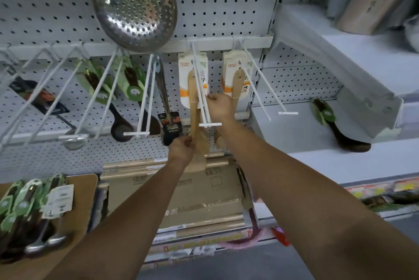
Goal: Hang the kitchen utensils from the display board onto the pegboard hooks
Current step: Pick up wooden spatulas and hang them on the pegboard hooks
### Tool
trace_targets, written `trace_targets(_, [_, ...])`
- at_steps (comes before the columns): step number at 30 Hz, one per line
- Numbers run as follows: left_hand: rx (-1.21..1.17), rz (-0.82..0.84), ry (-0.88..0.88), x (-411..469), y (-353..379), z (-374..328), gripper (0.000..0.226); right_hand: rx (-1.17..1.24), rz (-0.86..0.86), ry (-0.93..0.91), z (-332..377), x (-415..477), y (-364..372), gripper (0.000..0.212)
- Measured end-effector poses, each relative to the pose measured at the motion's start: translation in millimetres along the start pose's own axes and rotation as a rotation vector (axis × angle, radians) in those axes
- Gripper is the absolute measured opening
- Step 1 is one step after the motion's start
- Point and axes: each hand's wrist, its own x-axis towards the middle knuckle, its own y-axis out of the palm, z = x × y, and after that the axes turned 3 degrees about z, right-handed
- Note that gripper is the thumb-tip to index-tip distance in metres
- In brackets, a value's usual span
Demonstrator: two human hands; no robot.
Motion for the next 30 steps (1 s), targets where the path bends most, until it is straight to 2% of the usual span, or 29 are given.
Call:
trace_targets(3, [0.117, -0.010, 0.040, -4, -5, 3, 0.024, -0.129, 0.100, -0.004, -14, -13, 2, 0.067])
trace_targets(6, [0.354, -0.039, 0.099, -28, -16, 6, 0.036, -0.417, 0.223, 0.016, -34, -39, -1, 0.065])
trace_targets(8, [0.573, -0.077, 0.145, -45, -32, 15, 0.046, -0.662, 0.304, -0.073, -44, -52, -4, 0.064])
trace_targets(11, [0.824, -0.129, 0.141, -77, -75, 37, 0.062, -0.965, 0.469, -0.344, -46, -63, 7, 0.050])
trace_targets(12, [0.872, -0.155, 0.119, -90, -92, 44, 0.065, -1.024, 0.501, -0.432, -42, -68, 15, 0.051])
trace_targets(16, [0.933, -0.268, -0.036, -161, -160, 77, 0.069, -1.052, 0.612, -0.716, -12, -105, 71, 0.076])
trace_targets(21, [0.832, -0.400, -0.279, -261, -235, 124, 0.065, -1.002, 0.775, -0.973, 29, -178, 159, 0.064])
trace_targets(24, [0.793, -0.427, -0.364, -319, -278, 158, 0.070, -0.977, 0.872, -1.046, 48, -229, 215, 0.063])
trace_targets(28, [0.777, -0.475, -0.482, -382, -329, 207, 0.058, -0.984, 0.942, -1.139, 65, -300, 293, 0.066])
trace_targets(30, [0.758, -0.476, -0.532, -410, -354, 234, 0.065, -0.977, 0.999, -1.180, 76, -336, 324, 0.061])
